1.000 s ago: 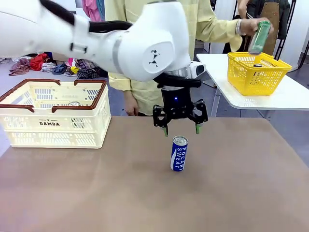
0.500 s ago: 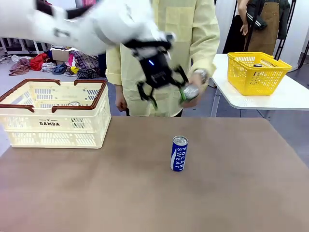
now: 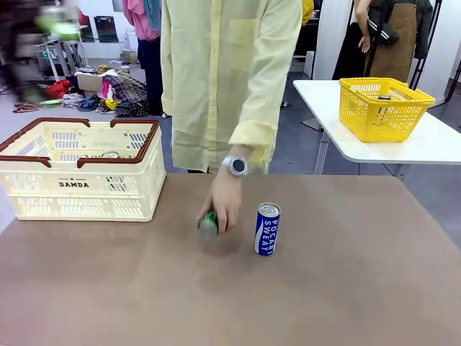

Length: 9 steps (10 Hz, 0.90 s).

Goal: Place the drinks into the Shopping basket.
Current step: Pick up one drink and place it into the Shopping basket.

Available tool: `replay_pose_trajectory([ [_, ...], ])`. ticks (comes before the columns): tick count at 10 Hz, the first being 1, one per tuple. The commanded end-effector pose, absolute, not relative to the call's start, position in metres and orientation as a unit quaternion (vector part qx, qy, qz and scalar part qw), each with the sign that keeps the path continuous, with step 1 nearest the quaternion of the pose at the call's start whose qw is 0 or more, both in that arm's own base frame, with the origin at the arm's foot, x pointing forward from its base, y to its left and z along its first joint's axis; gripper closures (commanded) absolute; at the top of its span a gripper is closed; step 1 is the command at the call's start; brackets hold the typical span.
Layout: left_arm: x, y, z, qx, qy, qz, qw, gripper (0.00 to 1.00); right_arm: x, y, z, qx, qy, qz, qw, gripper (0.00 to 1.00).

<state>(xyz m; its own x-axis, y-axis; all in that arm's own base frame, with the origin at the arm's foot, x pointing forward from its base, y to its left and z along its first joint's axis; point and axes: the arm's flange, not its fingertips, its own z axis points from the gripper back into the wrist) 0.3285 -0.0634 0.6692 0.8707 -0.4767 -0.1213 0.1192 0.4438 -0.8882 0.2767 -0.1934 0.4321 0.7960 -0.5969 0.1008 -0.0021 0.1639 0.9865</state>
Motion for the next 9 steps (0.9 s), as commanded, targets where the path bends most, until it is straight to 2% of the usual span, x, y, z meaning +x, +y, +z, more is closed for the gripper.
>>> replay_pose_trajectory([
  [1,0.312,-0.030,0.634,-0.502,0.193,-0.155,0.829,0.00,0.280,-0.194,0.435,0.617,-0.256,-0.200,0.717,0.00],
  [3,0.280,-0.002,0.612,-0.540,0.175,-0.163,0.807,0.00,0.280,-0.194,0.435,0.617,-0.256,-0.200,0.717,0.00],
  [5,0.273,0.006,0.604,-0.547,0.173,-0.164,0.802,0.00,0.280,-0.194,0.435,0.617,-0.256,-0.200,0.717,0.00],
  [7,0.289,-0.011,0.609,-0.541,0.187,-0.168,0.803,0.00,0.280,-0.194,0.435,0.617,-0.256,-0.200,0.717,0.00],
  [9,0.328,-0.079,0.625,-0.495,0.220,-0.127,0.831,0.00,0.280,-0.194,0.435,0.617,-0.256,-0.200,0.717,0.00],
])
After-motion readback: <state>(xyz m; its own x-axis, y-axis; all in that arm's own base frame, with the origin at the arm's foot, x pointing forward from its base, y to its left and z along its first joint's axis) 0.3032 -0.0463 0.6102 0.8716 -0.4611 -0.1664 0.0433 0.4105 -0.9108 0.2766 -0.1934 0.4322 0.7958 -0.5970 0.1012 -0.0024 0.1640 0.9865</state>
